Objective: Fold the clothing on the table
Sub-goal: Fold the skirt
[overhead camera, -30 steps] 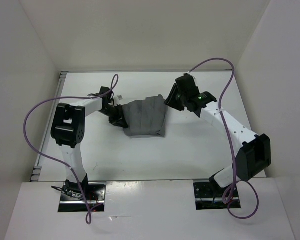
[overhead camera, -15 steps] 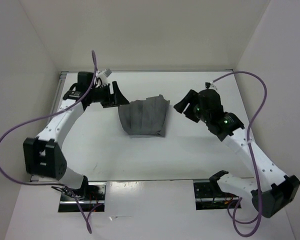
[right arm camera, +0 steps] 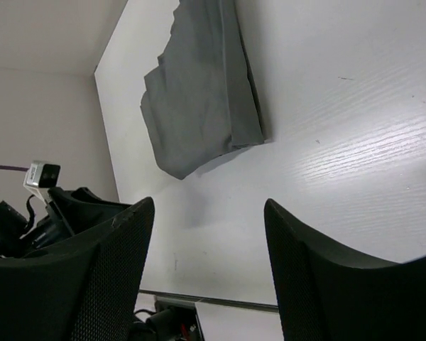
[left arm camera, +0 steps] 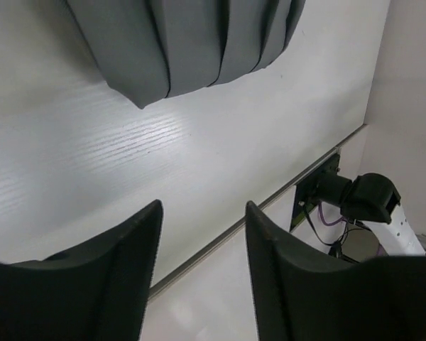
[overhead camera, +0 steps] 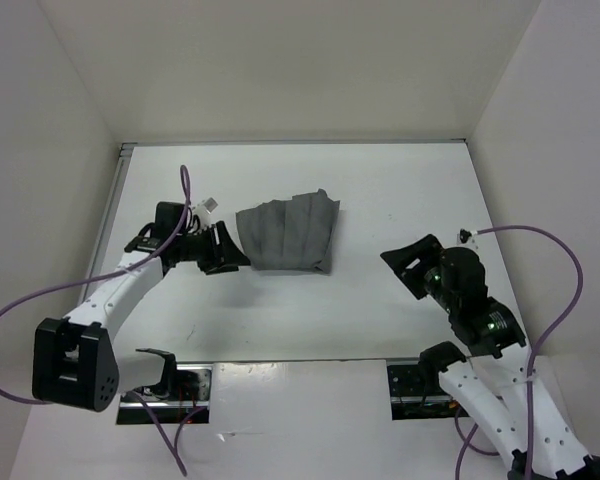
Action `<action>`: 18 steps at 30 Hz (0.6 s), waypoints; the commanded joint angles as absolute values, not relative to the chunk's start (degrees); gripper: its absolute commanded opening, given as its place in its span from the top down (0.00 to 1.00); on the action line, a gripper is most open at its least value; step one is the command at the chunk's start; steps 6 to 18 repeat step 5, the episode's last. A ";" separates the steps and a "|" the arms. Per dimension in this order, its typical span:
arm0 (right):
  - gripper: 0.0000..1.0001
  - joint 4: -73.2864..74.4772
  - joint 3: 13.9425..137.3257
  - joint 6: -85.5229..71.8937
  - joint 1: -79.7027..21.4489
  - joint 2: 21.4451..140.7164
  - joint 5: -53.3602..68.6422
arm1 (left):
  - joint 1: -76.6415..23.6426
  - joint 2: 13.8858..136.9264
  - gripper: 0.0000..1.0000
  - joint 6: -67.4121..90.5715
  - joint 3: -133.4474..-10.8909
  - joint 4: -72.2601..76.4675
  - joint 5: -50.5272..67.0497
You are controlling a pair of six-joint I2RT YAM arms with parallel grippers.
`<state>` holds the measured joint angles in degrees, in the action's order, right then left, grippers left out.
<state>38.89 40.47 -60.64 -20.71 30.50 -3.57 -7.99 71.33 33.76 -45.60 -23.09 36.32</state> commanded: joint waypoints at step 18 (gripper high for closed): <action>0.31 40.78 39.55 -62.75 -20.04 27.86 -2.98 | -8.96 69.78 0.44 37.00 -47.27 -21.51 38.41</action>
